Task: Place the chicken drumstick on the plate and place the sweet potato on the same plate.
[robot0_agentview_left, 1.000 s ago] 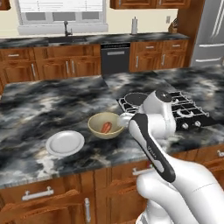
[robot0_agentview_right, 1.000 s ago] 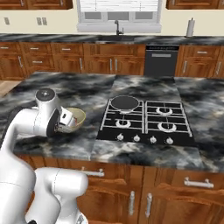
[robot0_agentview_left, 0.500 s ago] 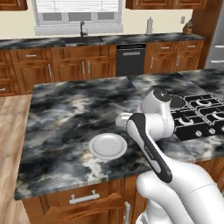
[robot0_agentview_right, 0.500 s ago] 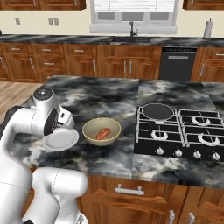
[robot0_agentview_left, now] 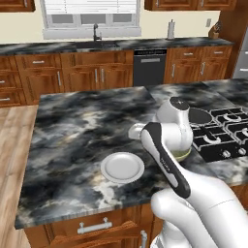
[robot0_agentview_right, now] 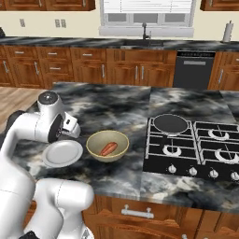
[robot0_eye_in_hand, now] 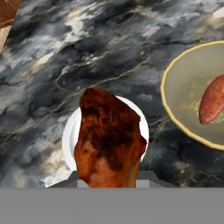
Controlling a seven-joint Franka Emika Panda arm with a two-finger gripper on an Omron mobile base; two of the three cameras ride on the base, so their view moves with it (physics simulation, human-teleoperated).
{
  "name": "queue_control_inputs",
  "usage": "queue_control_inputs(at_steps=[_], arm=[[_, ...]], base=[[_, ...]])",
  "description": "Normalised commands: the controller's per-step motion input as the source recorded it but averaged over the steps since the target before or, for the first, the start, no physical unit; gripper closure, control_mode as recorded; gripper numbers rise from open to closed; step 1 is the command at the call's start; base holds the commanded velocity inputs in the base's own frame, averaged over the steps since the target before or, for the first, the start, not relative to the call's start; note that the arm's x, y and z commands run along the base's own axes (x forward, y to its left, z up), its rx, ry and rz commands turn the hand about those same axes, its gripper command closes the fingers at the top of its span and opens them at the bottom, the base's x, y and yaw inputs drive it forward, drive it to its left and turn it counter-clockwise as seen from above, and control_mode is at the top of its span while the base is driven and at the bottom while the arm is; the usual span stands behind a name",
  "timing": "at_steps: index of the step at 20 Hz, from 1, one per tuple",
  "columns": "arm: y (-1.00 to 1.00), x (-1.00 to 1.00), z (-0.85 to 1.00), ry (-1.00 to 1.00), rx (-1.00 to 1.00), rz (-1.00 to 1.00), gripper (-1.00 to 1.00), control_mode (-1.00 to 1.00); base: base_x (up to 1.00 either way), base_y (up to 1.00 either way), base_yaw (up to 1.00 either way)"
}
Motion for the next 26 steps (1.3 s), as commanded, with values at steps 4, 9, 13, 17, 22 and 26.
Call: queue_control_inputs(at_steps=[4, 9, 13, 17, 22, 26], arm=[[0.35, 0.50, 0.28, 0.38, -0.17, -0.01, 1.00, -1.00], [0.14, 0.64, 0.15, 0.40, -0.10, 0.01, 1.00, -1.00], [-0.01, 0.28, -0.34, 0.06, 0.07, 0.09, 1.00, -1.00], [0.01, 0.40, -0.87, 0.03, 0.03, 0.05, 1.00, -1.00], [0.01, 0.12, -0.47, 0.33, 0.01, 0.10, 1.00, -1.00], [0.35, -0.34, -0.18, 0.12, -0.01, 0.18, 1.00, -1.00]], base=[[0.00, 0.00, 0.00], [0.00, 0.00, 0.00], [0.00, 0.00, 0.00], [0.00, 0.00, 0.00], [0.00, 0.00, 0.00], [0.00, 0.00, 0.00]])
